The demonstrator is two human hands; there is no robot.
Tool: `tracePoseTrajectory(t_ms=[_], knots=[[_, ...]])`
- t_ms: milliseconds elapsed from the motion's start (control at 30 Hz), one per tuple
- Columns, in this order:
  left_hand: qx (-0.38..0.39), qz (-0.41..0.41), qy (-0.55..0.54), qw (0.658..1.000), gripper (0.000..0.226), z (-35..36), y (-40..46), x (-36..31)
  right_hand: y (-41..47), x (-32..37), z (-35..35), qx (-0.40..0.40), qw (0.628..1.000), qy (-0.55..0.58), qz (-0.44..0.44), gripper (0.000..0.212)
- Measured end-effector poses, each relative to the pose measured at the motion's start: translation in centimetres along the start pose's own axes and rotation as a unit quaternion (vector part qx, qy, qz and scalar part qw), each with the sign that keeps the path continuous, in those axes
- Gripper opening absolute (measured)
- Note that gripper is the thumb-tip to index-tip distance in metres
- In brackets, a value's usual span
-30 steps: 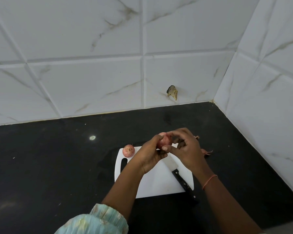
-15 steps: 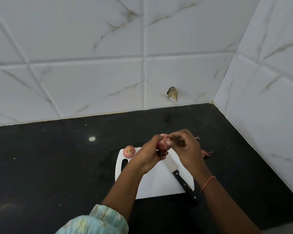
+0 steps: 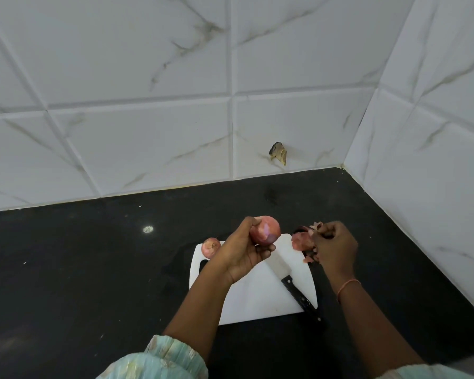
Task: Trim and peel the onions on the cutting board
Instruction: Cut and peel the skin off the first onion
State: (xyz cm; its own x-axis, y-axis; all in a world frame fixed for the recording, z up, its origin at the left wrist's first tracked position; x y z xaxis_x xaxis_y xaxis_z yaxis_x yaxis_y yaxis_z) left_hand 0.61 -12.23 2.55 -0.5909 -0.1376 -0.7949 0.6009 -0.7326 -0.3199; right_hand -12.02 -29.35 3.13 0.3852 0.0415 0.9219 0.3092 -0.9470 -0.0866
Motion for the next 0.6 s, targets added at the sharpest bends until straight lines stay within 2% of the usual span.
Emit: tracePoseTrajectory(t_ms=[67, 133, 200, 300, 367, 433, 600], knots=[[-0.003, -0.008, -0.023, 1.0, 0.053, -0.1, 0.2, 0.2, 0.5, -1.0, 0.0, 0.014, 0.999, -0.05, 0.003, 0.017], [-0.006, -0.012, -0.033, 0.999, 0.056, -0.3, 0.4, 0.4, 0.6, -1.7, 0.7, 0.062, 0.99, -0.13, 0.008, 0.017], [-0.012, -0.014, -0.032, 0.999, 0.058, -0.4, 0.6, 0.7, 0.5, -1.6, 1.1, 0.072, 0.979, -0.185, -0.037, 0.017], [-0.019, -0.012, -0.024, 0.999, 0.054, -0.4, 0.7, 0.9, -1.9, 1.0, 1.7, 0.105, 0.988, -0.07, -0.093, 0.014], [-0.018, -0.007, -0.017, 1.0, 0.048, -0.2, 0.6, 0.8, -4.1, 3.4, 2.8, 0.158, 0.977, -0.014, -0.14, 0.015], [-0.012, 0.002, -0.006, 1.0, 0.04, -0.1, 0.4, 0.6, -5.6, 5.0, 3.9, 0.19, 0.965, -0.024, -0.178, 0.021], [-0.029, 0.007, 0.023, 0.999, 0.036, -0.7, 0.3, 0.4, -5.7, 5.0, 4.4, 0.183, 0.967, -0.039, -0.175, 0.018]])
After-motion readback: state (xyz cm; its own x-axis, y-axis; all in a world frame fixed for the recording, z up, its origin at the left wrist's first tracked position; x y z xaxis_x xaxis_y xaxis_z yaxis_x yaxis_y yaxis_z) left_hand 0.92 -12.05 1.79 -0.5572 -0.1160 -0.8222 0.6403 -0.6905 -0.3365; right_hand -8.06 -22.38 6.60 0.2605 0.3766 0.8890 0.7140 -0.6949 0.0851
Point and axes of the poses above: each hand's wrist, its own y-axis towards the middle knuckle, its own z-axis out of the palm, x = y × z, the point moved 6 cm from there along y, towards the middle knuckle, and after that the axes turned 12 degrees about z, right-handed, at the moved point
